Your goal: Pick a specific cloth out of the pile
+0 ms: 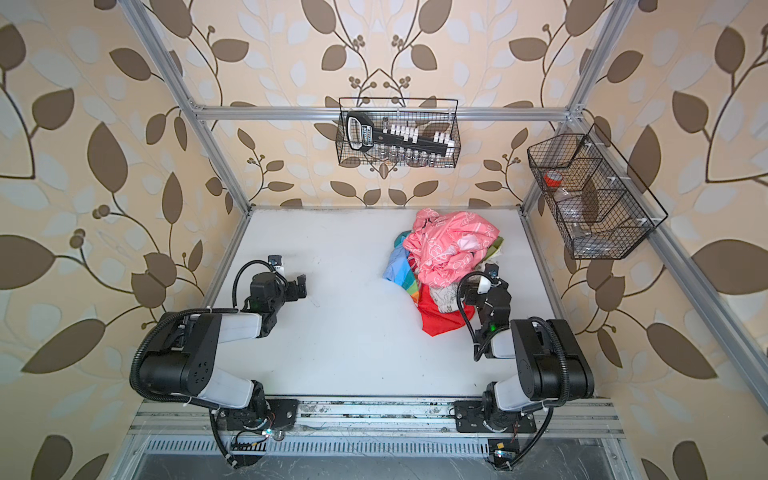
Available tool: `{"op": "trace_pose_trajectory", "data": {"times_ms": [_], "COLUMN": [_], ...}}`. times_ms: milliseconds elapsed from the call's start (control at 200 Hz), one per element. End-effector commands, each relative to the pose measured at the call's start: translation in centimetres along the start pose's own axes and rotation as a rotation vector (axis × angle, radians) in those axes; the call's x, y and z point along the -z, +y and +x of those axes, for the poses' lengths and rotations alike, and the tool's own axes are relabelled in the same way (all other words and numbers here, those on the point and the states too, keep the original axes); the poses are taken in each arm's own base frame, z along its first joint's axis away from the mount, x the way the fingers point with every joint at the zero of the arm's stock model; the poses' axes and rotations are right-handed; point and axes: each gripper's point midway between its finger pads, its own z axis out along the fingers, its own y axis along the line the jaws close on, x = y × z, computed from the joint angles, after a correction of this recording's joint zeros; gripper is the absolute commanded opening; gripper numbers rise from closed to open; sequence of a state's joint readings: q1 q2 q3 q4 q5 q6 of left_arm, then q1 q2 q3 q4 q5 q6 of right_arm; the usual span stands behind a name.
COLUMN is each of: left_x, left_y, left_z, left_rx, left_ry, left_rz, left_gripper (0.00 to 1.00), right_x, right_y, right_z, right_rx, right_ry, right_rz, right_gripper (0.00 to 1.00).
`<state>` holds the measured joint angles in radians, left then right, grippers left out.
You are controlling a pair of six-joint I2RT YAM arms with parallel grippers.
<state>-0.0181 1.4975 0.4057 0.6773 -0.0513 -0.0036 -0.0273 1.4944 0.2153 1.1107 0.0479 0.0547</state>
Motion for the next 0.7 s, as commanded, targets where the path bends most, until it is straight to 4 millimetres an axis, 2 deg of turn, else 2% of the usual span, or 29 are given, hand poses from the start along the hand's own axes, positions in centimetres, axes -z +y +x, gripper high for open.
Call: {"op": "trace_pose_trajectory", "data": {"times_ms": [0, 60, 75, 95, 110, 200, 360, 460, 570, 635, 695], "left_x": [0.2, 0.5, 0.5, 1.1, 1.2, 2.3, 5.0, 6.9, 9.0, 10.2, 11.5], "left_y": [0.0, 0.1, 0.3, 0.4, 0.5, 0.6, -0.5, -2.6, -4.9, -6.4, -8.5], "left_z": [-0.8, -1.6, -1.5, -2.7, -2.4, -3.8, -5.8, -7.4, -8.7, -9.0, -9.4], "left_rx": [0.005, 0.005, 0.007, 0.015, 0.023, 0.059, 0.119, 0.144, 0.150, 0.142, 0.115], "left_ry": [-0.039, -0.039, -0.021, -0.035, -0.006, 0.024, -0.012, -0.025, -0.007, 0.025, 0.038], "left_rz": [0.007, -0.015, -0.025, -0.035, -0.044, -0.075, -0.045, 0.075, 0.205, 0.292, 0.398], "left_gripper": [0.98, 0.98, 0.98, 0.98, 0.99, 0.99, 0.99, 0.99, 0.99, 0.99, 0.99], "right_x": [0.0, 0.3, 0.3, 0.2, 0.2, 0.5, 1.6, 2.7, 3.1, 3.8, 4.6], "right_y": [1.0, 0.4, 0.3, 0.2, 0.2, -0.4, -1.9, -3.1, -2.5, -2.4, -2.1], "right_z": [-2.0, -3.1, -3.2, -3.2, -3.3, -4.1, -3.6, -2.8, -4.1, -5.1, -6.3], "right_rx": [0.032, 0.011, 0.006, -0.001, -0.003, -0.027, -0.102, -0.178, -0.181, -0.178, -0.176], "right_ry": [-0.047, -0.057, -0.041, -0.015, -0.004, 0.023, 0.156, 0.297, 0.405, 0.416, 0.397], "right_rz": [-0.017, 0.023, 0.031, 0.037, 0.039, 0.082, 0.186, 0.283, 0.276, 0.291, 0.286], "right_gripper": [1.00, 1.00, 1.00, 1.00, 1.00, 1.00, 1.00, 0.99, 1.00, 1.00, 1.00]}}
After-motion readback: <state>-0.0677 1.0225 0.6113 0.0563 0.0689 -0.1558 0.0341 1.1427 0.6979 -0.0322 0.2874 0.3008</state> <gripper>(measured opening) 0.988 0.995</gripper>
